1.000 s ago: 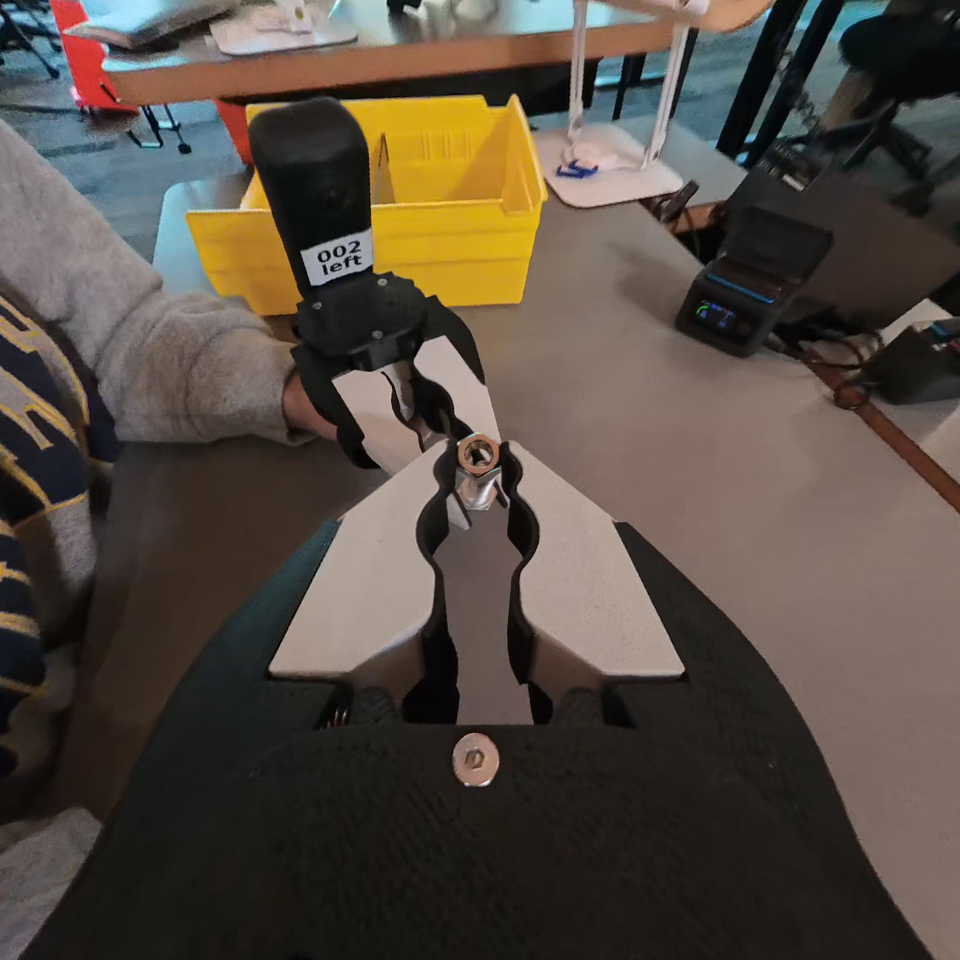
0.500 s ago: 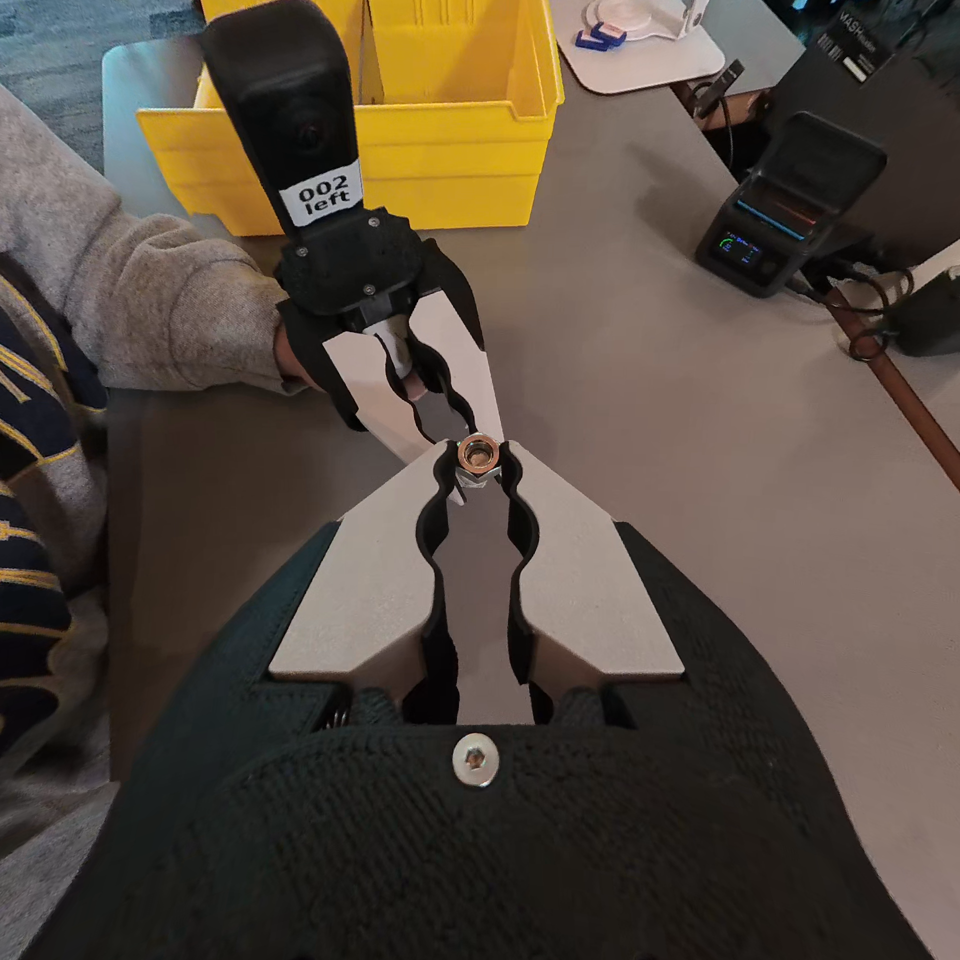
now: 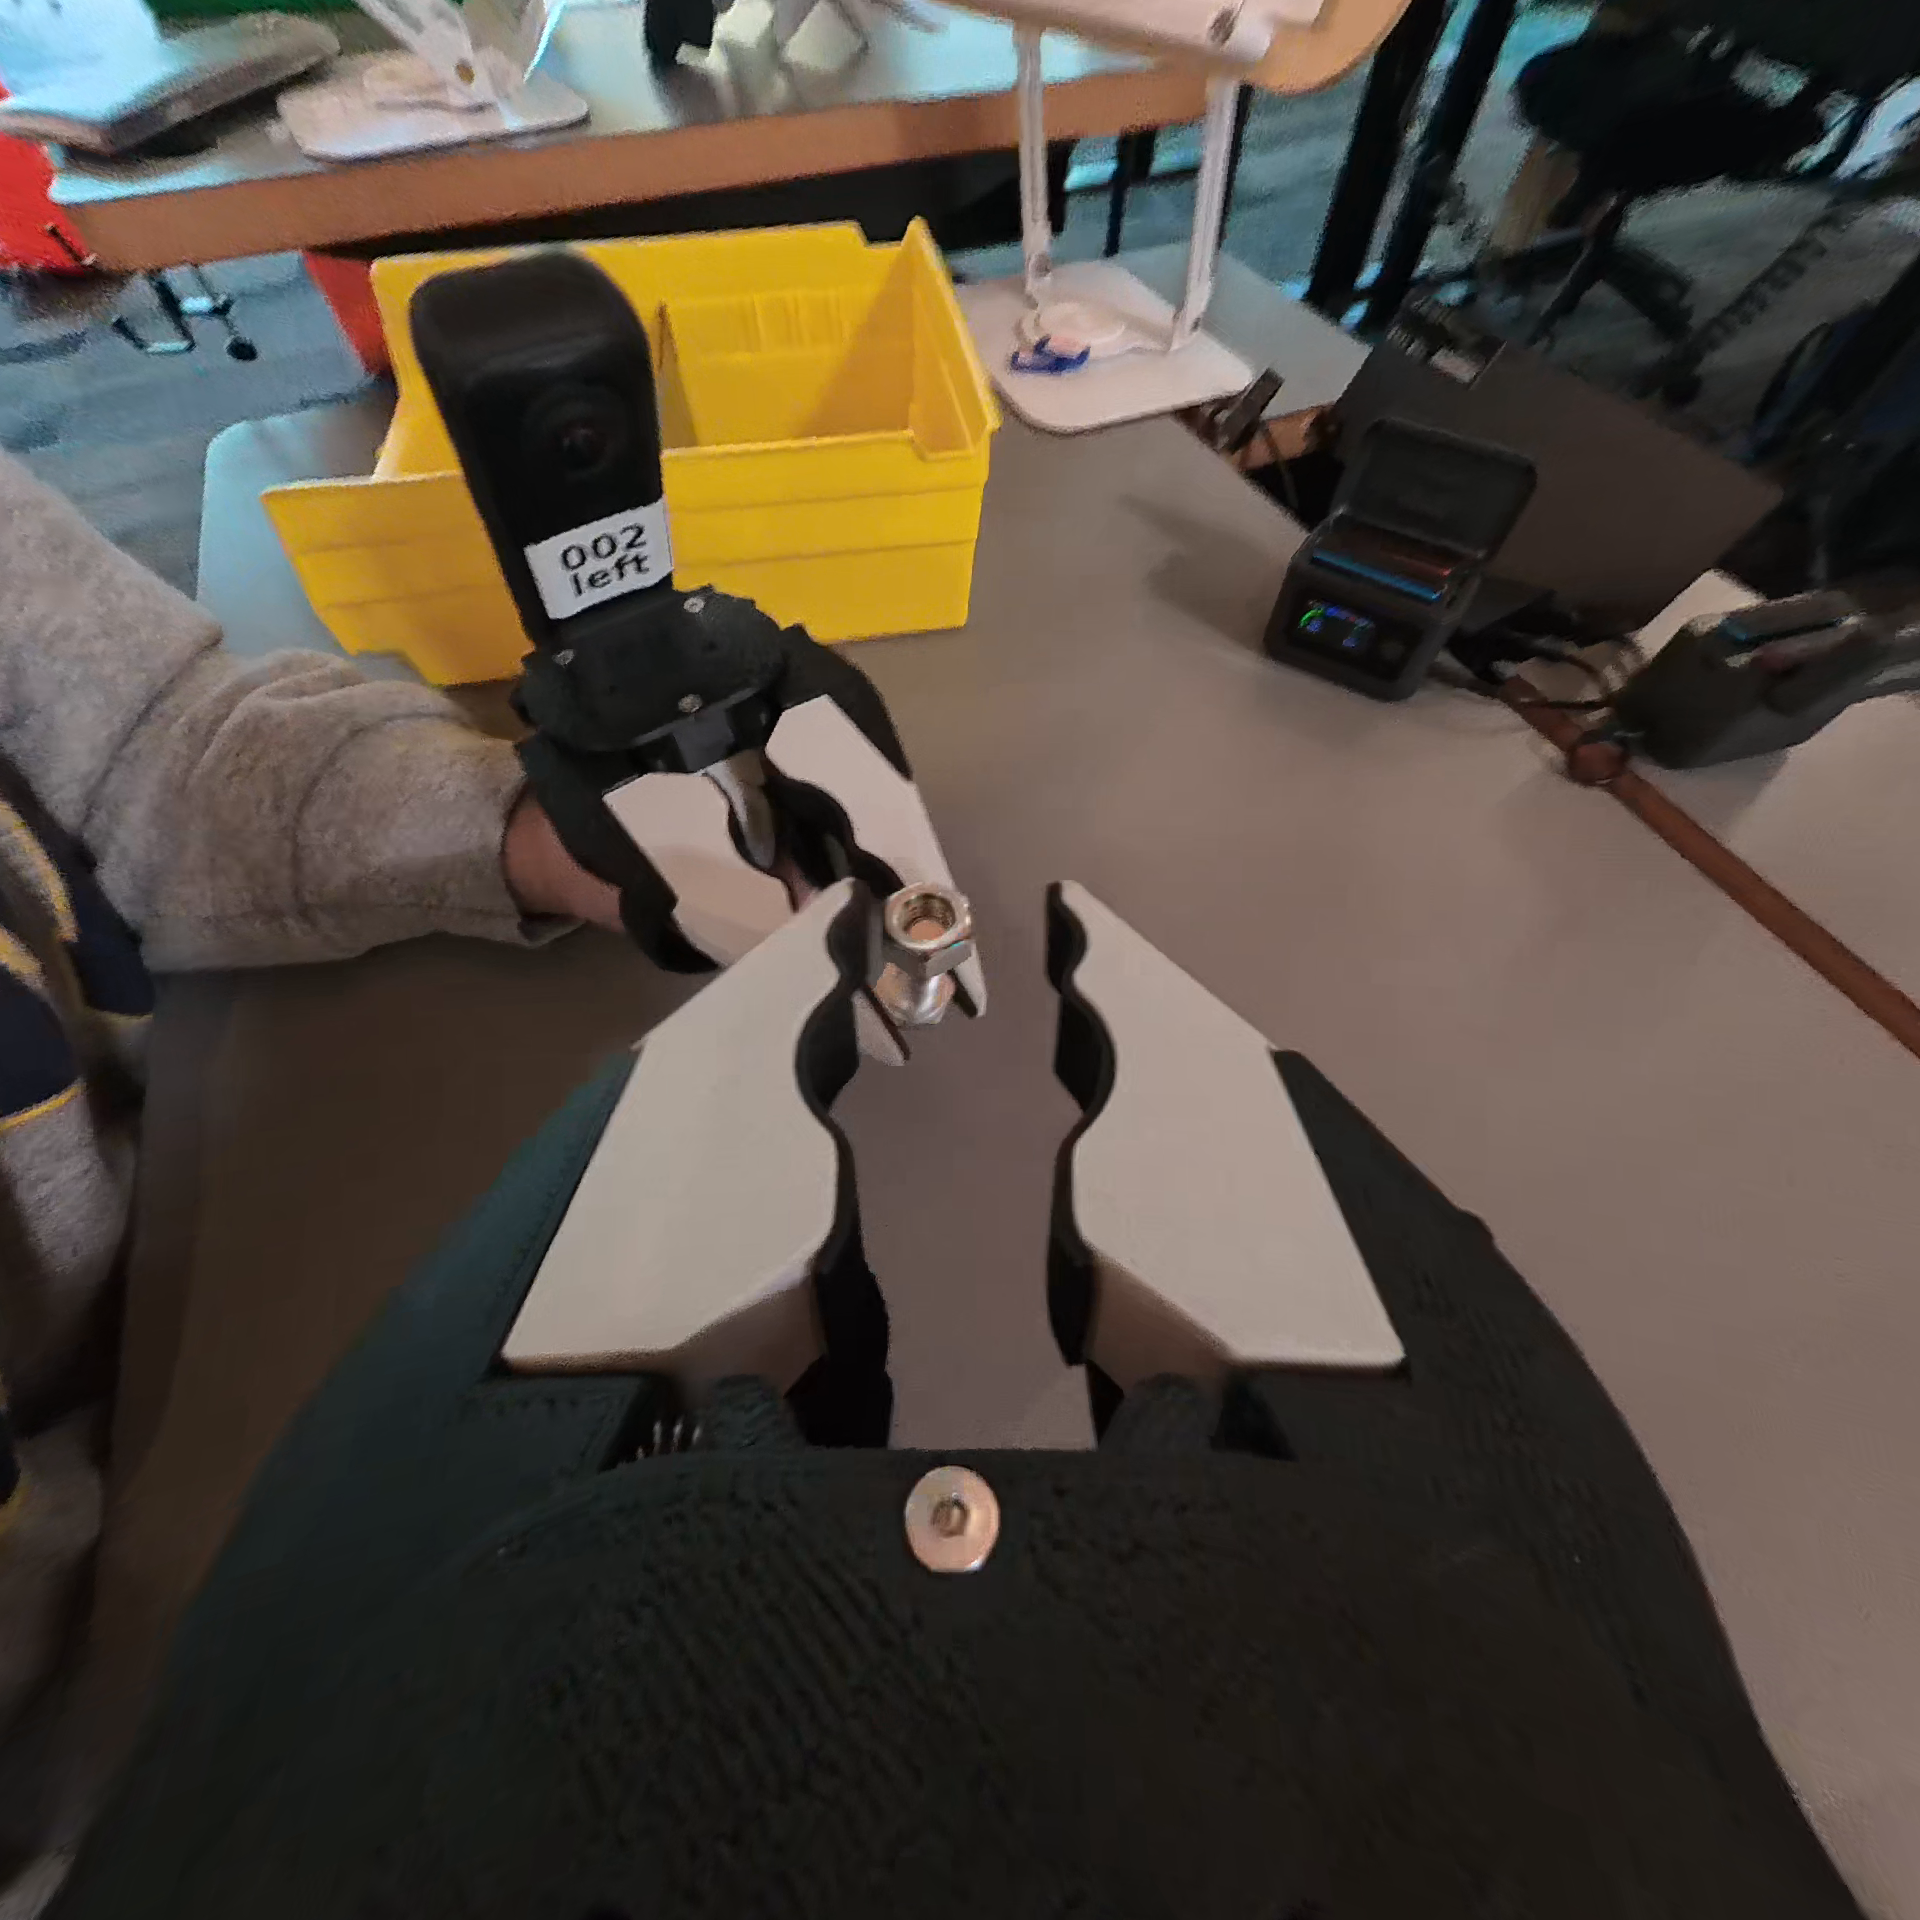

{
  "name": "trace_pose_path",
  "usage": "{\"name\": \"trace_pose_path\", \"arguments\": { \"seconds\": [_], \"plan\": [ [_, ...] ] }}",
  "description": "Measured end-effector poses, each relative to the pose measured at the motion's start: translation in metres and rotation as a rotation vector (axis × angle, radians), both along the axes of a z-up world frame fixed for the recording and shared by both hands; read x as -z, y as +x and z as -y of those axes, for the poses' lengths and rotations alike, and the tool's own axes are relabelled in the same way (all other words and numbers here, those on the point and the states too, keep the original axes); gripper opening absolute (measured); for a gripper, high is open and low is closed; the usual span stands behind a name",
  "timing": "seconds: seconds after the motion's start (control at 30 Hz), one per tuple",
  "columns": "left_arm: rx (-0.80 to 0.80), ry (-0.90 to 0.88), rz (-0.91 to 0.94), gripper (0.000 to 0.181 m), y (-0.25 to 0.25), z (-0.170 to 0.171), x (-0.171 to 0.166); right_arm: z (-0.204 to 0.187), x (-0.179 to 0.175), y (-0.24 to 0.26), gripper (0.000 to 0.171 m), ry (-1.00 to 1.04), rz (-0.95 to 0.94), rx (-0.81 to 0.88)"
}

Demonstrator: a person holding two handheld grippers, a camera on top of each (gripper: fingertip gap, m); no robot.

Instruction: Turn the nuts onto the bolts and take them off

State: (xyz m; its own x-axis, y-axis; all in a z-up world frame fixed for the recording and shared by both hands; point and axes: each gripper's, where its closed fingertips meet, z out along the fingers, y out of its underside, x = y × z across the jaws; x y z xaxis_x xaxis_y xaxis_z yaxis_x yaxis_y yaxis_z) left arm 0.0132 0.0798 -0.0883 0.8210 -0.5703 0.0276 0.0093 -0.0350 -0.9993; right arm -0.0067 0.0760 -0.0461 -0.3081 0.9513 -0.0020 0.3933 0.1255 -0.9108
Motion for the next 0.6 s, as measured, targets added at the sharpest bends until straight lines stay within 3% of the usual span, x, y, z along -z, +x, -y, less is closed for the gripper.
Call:
{"name": "trace_pose_path", "arguments": {
  "seconds": [0.1,0.2,0.43,0.6],
  "plan": [
    [-0.014,-0.011,0.004,0.015,-0.002,-0.001,0.001,-0.003,-0.012,-0.002,0.045,0.008,-0.181,0.047],
    [-0.036,-0.024,0.017,0.015,-0.007,-0.003,0.002,-0.004,-0.007,-0.002,0.043,0.055,-0.327,0.105],
    [0.03,-0.047,0.009,0.015,0.0,0.0,0.005,0.007,0.004,-0.004,0.042,-0.041,-0.396,0.082],
    [0.041,-0.048,0.003,0.015,0.002,0.0,0.006,0.008,-0.001,0.0,0.03,-0.133,-0.416,0.063]
  ]
}}
